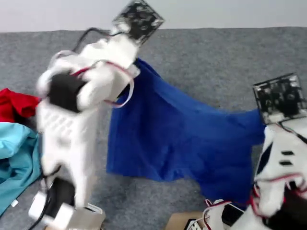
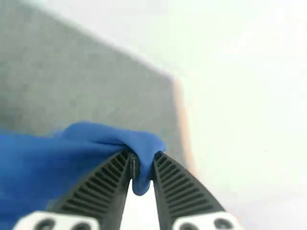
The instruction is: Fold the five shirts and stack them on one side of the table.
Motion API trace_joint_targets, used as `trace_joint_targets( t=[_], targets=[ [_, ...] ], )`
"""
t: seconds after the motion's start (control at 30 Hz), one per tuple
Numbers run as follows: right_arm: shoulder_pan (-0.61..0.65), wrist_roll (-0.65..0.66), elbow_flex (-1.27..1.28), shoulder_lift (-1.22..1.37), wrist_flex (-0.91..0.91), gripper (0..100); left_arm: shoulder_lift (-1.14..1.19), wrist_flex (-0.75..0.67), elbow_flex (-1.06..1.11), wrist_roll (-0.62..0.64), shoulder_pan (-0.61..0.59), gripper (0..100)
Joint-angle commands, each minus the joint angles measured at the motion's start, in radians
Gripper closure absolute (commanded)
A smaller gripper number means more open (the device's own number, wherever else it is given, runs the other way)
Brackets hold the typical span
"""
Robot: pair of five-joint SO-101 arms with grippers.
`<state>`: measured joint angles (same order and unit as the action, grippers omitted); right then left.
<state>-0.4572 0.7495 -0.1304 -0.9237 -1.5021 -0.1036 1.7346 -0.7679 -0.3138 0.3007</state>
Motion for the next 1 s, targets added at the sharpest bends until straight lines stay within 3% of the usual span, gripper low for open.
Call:
trace_joint_targets(
  t=[0.0, 0.33, 0.47, 0.6, 0.97],
  targets=[
    [-0.007, -0.040, -0.170, 0.001, 0.024, 98.8, -0.166, 0.014, -0.005, -0.008, -0.008, 100],
    [-0.010, -0.071, -0.486, 0.113, 0.159, 98.8, -0.404, -0.265, -0.005, -0.008, -0.008, 100],
    [-0.010, -0.038, -0.631, 0.168, 0.196, 98.8, -0.459, -0.313, -0.005, -0.012, -0.008, 100],
    [-0.010, 0.011, -0.720, 0.194, 0.254, 98.8, -0.512, -0.293, 0.002, -0.012, -0.008, 100],
    [-0.010, 0.094, -0.813, 0.174, 0.234, 98.8, -0.628, -0.015, 0.002, -0.103, -0.008, 100]
  ],
)
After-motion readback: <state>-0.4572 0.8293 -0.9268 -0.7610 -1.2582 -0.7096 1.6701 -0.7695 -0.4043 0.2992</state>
